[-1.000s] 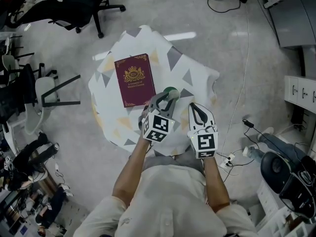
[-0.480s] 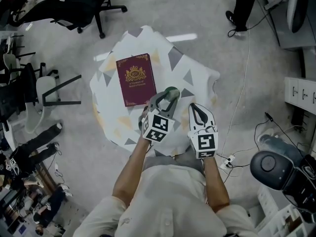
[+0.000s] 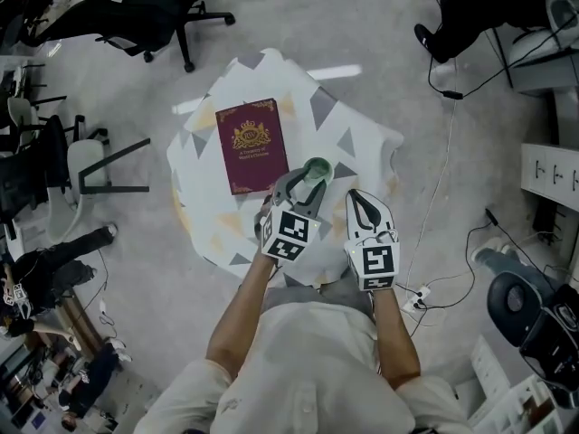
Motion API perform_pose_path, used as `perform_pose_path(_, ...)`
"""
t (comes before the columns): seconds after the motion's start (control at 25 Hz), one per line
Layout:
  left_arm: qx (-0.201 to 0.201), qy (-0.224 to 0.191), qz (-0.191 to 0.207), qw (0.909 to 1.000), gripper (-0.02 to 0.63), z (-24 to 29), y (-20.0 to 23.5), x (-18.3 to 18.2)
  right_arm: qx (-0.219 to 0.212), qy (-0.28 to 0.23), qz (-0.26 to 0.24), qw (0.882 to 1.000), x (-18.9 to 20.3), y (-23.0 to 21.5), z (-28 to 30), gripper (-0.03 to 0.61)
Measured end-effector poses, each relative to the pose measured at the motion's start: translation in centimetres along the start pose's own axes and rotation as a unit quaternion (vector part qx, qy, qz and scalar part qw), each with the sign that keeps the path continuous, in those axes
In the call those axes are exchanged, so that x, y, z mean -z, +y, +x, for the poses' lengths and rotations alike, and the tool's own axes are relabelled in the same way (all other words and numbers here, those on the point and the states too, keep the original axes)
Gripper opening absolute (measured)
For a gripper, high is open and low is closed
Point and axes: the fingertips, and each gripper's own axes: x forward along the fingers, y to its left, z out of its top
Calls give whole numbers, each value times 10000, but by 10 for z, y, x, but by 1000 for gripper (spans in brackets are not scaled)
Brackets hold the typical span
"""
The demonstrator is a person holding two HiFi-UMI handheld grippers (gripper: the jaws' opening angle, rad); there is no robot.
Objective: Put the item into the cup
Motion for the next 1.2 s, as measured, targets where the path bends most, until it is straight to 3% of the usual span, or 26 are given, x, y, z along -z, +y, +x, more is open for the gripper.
perform_pose_path(0.28, -21, -222, 7, 9998, 163, -13, 1, -10, 39, -97, -72, 9999, -10, 3, -4, 14)
perform_pose_path(0.56, -109, -710, -4, 9974, 153, -41, 2, -36, 97, -339, -210, 9992, -35, 8, -16, 14)
perform_pose_path(1.0, -339, -1762, 108, 9837, 35, -110, 0, -87, 250, -866, -503, 9947, -90, 15, -55, 13)
perform_pose_path(1.2, -385, -2067, 175, 9775, 17, -138, -7, -99, 243, -1129, -597, 9915, -107, 24, -75, 12)
